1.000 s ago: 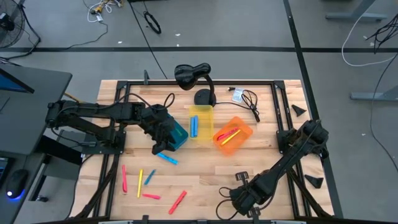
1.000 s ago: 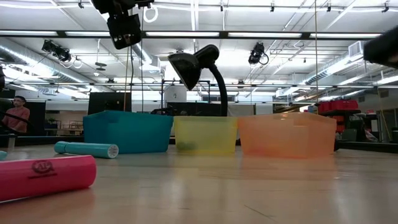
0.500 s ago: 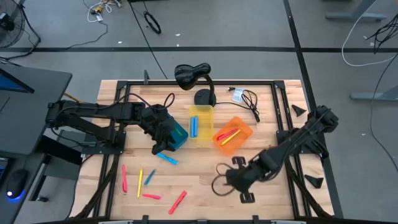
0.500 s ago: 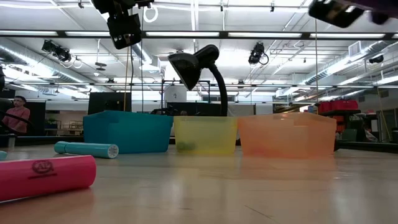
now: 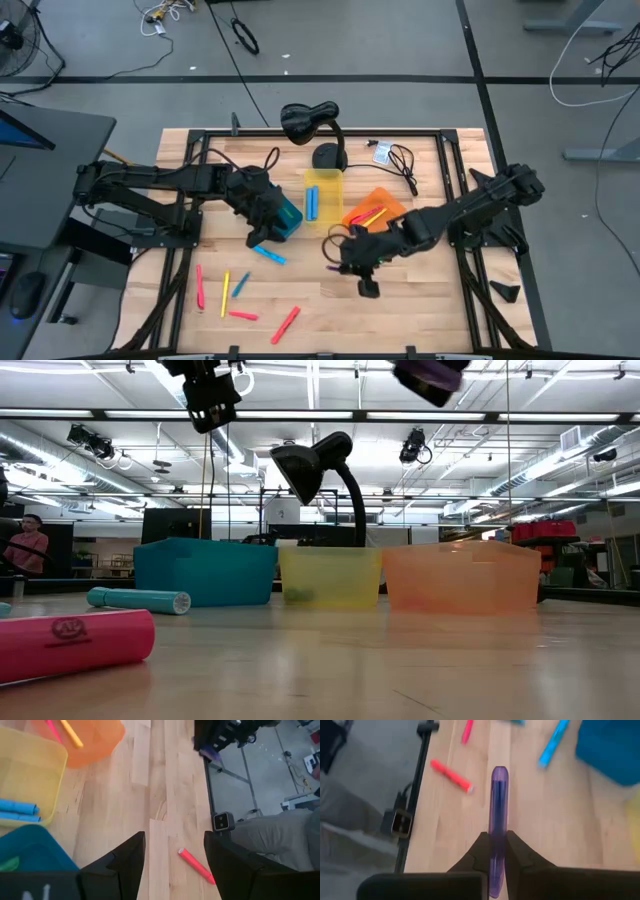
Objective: Pick & Place Markers
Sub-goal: Put the purple transparent pen into the blue bin
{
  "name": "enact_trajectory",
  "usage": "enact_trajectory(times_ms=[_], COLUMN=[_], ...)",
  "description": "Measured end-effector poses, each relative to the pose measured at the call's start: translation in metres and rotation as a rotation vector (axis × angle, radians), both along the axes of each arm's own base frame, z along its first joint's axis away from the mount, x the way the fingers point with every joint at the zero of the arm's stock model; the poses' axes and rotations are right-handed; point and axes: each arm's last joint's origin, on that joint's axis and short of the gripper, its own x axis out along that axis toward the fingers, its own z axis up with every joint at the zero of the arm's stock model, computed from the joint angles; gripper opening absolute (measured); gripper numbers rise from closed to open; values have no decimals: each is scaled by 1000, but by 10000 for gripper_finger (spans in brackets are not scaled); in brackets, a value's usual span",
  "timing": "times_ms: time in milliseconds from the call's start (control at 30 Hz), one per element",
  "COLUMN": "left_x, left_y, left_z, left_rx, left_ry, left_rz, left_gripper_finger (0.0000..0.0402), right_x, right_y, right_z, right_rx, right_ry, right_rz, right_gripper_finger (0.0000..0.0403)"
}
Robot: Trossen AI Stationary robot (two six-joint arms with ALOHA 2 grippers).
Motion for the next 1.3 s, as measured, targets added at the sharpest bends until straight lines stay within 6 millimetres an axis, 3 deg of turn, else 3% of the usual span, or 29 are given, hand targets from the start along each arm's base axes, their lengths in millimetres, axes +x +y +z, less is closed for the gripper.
enact_trajectory(times_ms=[267, 533, 833, 1300], left_x=[3, 3, 4, 22], left_y=[0, 0, -2, -22], left_z=[3, 3, 5, 10], left_rx=[2, 18, 11, 28], left_ry=[-42, -50, -80, -212], left_rz=[-1, -16, -17, 15], left_gripper_finger=[209, 209, 209, 209], right_x=[17, 23, 28, 28], right_y=[-22, -36, -49, -50], right_z=[9, 11, 13, 12], right_rx=[122, 258, 265, 245], right_ry=[-86, -65, -99, -95], right_rz=[-40, -61, -100, -115], right_gripper_finger=[17, 17, 17, 17])
